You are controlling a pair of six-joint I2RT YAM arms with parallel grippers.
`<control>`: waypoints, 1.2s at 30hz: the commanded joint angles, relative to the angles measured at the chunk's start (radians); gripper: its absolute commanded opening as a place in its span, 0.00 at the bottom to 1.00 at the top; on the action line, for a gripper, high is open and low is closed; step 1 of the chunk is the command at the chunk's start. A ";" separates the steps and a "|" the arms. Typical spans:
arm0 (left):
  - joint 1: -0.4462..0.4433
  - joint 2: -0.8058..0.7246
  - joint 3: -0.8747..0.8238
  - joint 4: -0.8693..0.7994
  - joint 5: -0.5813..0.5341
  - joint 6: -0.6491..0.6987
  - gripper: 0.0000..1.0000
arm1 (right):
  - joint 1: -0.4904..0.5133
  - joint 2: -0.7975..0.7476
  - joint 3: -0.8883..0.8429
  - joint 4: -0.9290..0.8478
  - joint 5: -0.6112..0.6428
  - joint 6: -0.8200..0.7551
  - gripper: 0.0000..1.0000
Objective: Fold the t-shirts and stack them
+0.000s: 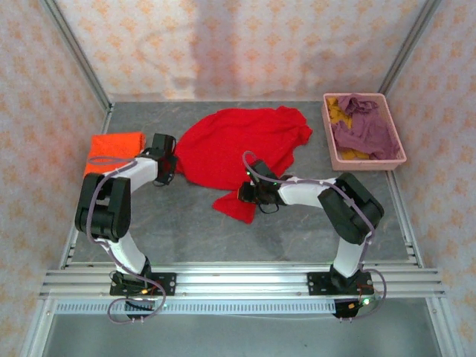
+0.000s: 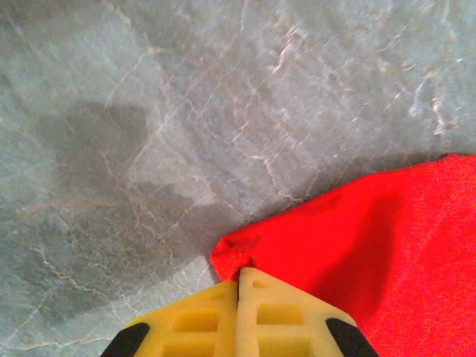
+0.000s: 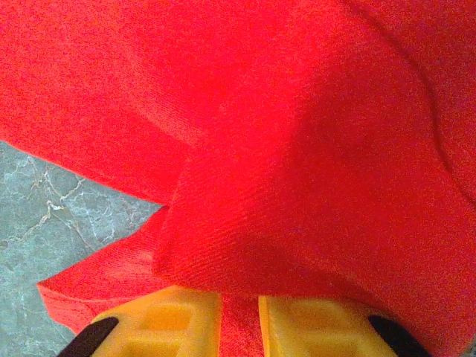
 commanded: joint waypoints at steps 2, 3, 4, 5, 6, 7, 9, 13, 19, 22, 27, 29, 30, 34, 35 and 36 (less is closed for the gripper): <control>0.001 -0.053 0.050 -0.106 -0.147 0.103 0.00 | -0.022 -0.046 -0.067 -0.060 0.091 0.033 0.17; -0.001 -0.068 0.049 -0.124 -0.181 0.118 0.00 | -0.031 -0.068 -0.086 -0.058 0.114 0.041 0.14; -0.004 -0.086 0.043 -0.142 -0.220 0.134 0.00 | -0.044 -0.090 -0.103 -0.059 0.134 0.047 0.13; -0.008 -0.100 0.036 -0.157 -0.255 0.147 0.00 | -0.058 -0.106 -0.118 -0.067 0.149 0.053 0.12; -0.012 -0.122 0.023 -0.169 -0.288 0.161 0.00 | -0.077 -0.125 -0.135 -0.076 0.166 0.060 0.09; -0.014 -0.141 0.005 -0.169 -0.306 0.175 0.00 | -0.095 -0.142 -0.154 -0.080 0.179 0.066 0.06; -0.018 -0.168 -0.026 -0.166 -0.311 0.193 0.00 | -0.128 -0.169 -0.183 -0.081 0.189 0.067 0.04; -0.047 -0.200 -0.072 -0.177 -0.304 0.213 0.00 | -0.158 -0.229 -0.208 -0.054 0.166 0.031 0.11; -0.119 -0.247 -0.157 -0.176 -0.274 0.177 0.00 | -0.155 -0.418 -0.260 0.016 0.085 -0.018 0.63; -0.138 -0.279 -0.210 -0.164 -0.252 0.150 0.00 | -0.155 -0.578 -0.330 -0.023 0.160 0.005 0.70; -0.139 -0.299 -0.265 -0.167 -0.266 0.132 0.00 | -0.156 -0.743 -0.355 -0.295 0.299 0.044 0.70; -0.139 -0.296 -0.274 -0.164 -0.271 0.134 0.00 | -0.155 -0.759 -0.361 -0.321 0.275 0.031 0.68; -0.139 -0.293 -0.276 -0.162 -0.271 0.135 0.00 | -0.155 -0.755 -0.359 -0.315 0.259 0.023 0.66; -0.140 -0.272 -0.271 -0.154 -0.261 0.131 0.00 | -0.135 -0.650 -0.294 -0.294 0.179 -0.025 0.61; -0.140 -0.268 -0.269 -0.153 -0.255 0.130 0.00 | -0.110 -0.622 -0.275 -0.285 0.173 -0.034 0.60; -0.140 -0.266 -0.268 -0.152 -0.253 0.129 0.00 | -0.082 -0.568 -0.259 -0.276 0.171 -0.043 0.60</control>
